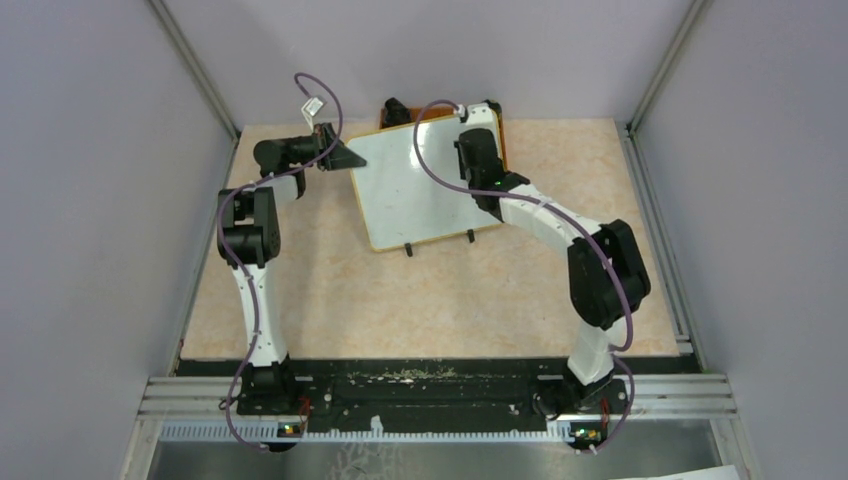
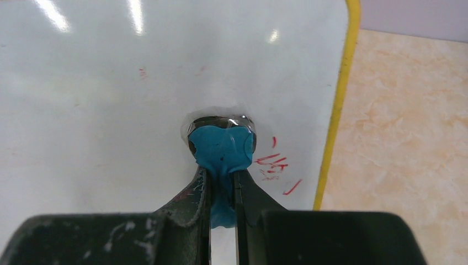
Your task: Erase the whiteboard
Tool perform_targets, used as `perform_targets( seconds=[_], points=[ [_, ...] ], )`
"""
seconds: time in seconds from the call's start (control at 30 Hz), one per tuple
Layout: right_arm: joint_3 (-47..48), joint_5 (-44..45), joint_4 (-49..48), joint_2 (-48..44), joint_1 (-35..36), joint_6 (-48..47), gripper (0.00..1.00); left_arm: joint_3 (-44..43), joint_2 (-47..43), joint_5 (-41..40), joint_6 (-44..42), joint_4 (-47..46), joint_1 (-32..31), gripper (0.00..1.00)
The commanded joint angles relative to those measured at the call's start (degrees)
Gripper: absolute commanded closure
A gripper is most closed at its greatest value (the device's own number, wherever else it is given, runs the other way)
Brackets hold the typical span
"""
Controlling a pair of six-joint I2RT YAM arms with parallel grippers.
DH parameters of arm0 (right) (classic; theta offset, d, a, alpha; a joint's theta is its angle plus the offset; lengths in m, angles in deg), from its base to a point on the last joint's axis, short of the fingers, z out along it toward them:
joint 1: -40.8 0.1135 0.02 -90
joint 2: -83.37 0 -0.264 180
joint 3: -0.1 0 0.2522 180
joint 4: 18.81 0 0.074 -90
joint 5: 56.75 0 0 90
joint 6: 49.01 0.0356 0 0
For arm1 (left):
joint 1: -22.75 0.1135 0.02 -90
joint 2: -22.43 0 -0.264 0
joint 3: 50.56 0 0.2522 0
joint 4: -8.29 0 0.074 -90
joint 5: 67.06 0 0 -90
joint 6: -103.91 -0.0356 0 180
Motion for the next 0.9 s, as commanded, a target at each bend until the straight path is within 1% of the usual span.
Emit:
perform_targets(
  seconds=[0.0,0.2,0.4,0.57,0.67,0.77,0.87],
  points=[
    [-3.3,3.1,-0.9,-1.9,-4.8,0.4,1.0,0.3,-1.2,16.8,1.2,-13.4,0.0,1.0],
    [-6.7,3.3,-1.5,-4.7,-7.2,1.6,1.0,0.4,-1.2,16.8,1.3,-13.3,0.3,1.0],
    [-8.7,3.4,-2.1,-6.4,-7.7,2.0,1.0,0.7,-1.5,16.8,1.2,-13.4,0.3,1.0],
    [-7.1,-2.4,-1.9,-5.8,-7.4,3.7,1.0,1.2,-1.5,16.8,0.9,-13.5,0.3,1.0],
    [-5.3,-3.5,-1.7,-4.8,-5.0,3.6,1.0,1.3,-1.5,16.8,0.9,-13.4,0.3,1.0],
    [-3.0,-2.2,-1.9,-3.0,-1.2,1.4,1.0,1.3,-1.4,16.8,0.9,-13.4,0.3,1.0],
    [1.4,-1.1,-0.6,-0.7,1.7,0.0,1.0,1.6,-1.6,16.8,0.8,-13.4,0.3,1.0]
  ],
)
